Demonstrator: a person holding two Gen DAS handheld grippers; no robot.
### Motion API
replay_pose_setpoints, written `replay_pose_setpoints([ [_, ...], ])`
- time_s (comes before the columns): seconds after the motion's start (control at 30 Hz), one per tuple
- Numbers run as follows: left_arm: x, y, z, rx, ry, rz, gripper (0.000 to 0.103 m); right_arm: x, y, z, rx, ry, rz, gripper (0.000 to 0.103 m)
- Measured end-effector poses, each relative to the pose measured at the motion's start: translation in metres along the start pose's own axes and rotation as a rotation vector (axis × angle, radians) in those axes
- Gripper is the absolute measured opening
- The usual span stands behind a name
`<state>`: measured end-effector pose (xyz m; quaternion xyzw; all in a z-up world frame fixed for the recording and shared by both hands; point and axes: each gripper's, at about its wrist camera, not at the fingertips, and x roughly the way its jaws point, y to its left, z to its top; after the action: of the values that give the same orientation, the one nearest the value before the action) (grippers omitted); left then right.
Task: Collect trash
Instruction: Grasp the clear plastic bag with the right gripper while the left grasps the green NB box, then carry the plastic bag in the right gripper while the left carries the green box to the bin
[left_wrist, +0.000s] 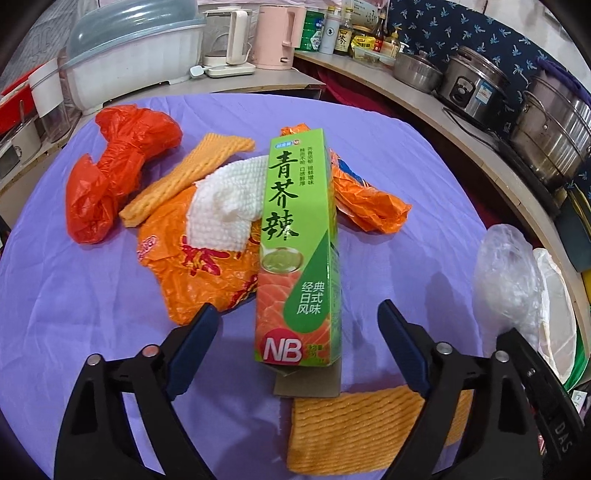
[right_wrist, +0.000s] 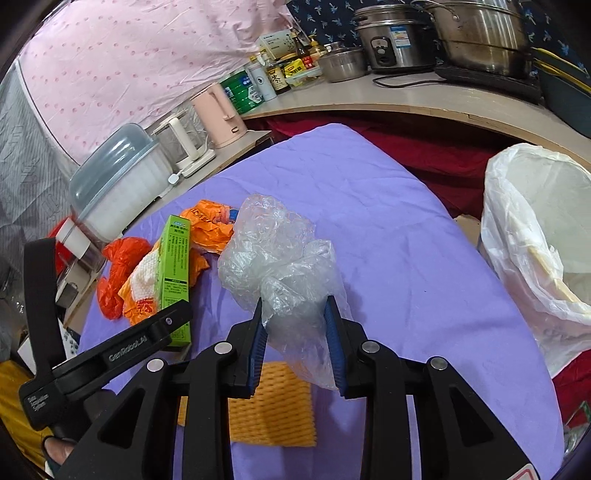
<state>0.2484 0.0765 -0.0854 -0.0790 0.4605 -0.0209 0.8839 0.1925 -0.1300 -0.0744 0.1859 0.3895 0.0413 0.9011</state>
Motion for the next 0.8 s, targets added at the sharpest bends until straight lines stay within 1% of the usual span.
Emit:
replay_pose_setpoints([
  [0.07,0.004,-0.002,0.000,0.011,0.006,0.005,0.067,0.000,-0.002,-0.001,0.007,0.002,0.003,0.029],
  [0.1,0.005,-0.003,0.000,0.015,0.009,0.005,0.064,-0.001,-0.003,-0.002,0.010,0.002,0.004,0.029],
  [0.17,0.007,-0.005,-0.001,0.018,0.011,0.006,0.050,-0.002,-0.004,-0.003,0.011,0.000,0.005,0.029],
  [0.23,0.007,-0.007,-0.001,0.026,0.015,0.006,0.041,-0.004,-0.004,-0.004,0.011,-0.002,0.007,0.029],
  [0.3,0.005,-0.009,-0.001,0.030,0.012,0.003,0.040,-0.006,-0.003,-0.003,0.012,-0.004,0.010,0.029],
  [0.47,-0.014,-0.012,-0.002,0.045,-0.029,0.001,0.039,-0.016,-0.003,-0.004,0.013,-0.020,0.014,0.029],
  [0.57,-0.030,-0.017,-0.001,0.056,-0.059,-0.003,0.038,-0.025,-0.002,-0.004,0.013,-0.035,0.017,0.029],
  [0.8,-0.074,-0.028,-0.003,0.072,-0.126,-0.039,0.038,-0.057,0.002,-0.001,0.010,-0.090,0.030,0.029],
])
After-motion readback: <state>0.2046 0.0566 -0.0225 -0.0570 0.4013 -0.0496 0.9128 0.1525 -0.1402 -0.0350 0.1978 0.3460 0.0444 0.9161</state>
